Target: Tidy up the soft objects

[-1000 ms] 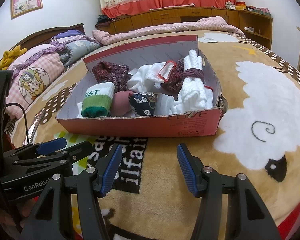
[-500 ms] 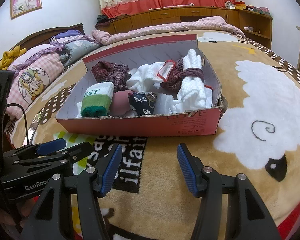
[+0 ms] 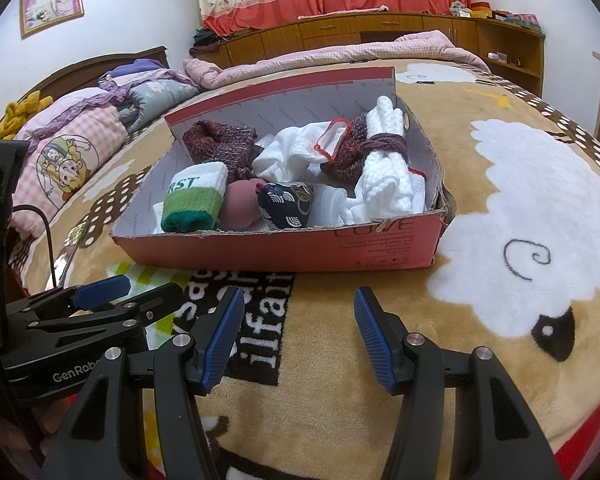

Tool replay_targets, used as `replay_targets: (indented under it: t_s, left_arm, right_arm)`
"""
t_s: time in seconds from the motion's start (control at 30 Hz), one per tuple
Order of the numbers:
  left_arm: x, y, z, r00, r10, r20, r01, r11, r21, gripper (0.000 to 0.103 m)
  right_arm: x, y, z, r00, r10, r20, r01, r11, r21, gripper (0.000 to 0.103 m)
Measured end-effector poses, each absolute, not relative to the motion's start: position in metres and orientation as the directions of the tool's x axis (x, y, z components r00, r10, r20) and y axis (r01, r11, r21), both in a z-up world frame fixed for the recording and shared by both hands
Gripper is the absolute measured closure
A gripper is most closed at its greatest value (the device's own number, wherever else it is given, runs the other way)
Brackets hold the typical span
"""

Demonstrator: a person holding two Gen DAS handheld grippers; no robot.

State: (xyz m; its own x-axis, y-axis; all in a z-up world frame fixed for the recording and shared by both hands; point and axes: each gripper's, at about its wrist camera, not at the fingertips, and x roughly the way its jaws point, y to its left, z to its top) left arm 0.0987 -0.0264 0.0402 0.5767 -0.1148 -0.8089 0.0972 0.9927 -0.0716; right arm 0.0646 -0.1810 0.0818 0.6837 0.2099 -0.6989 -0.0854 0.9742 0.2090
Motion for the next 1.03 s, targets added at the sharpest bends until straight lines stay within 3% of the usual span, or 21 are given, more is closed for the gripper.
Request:
replay_targets:
  t_s: [1.03]
  left_arm:
    - [0.0988,-0.0275,0.0340,0.555,-0.117,-0.823,0.096,0.992,-0.077,0.033]
  right_arm:
    - [0.0617,-0.1792,0.0767,0.681,0.208,-0.702,-0.085,0.975,0.207,0.044]
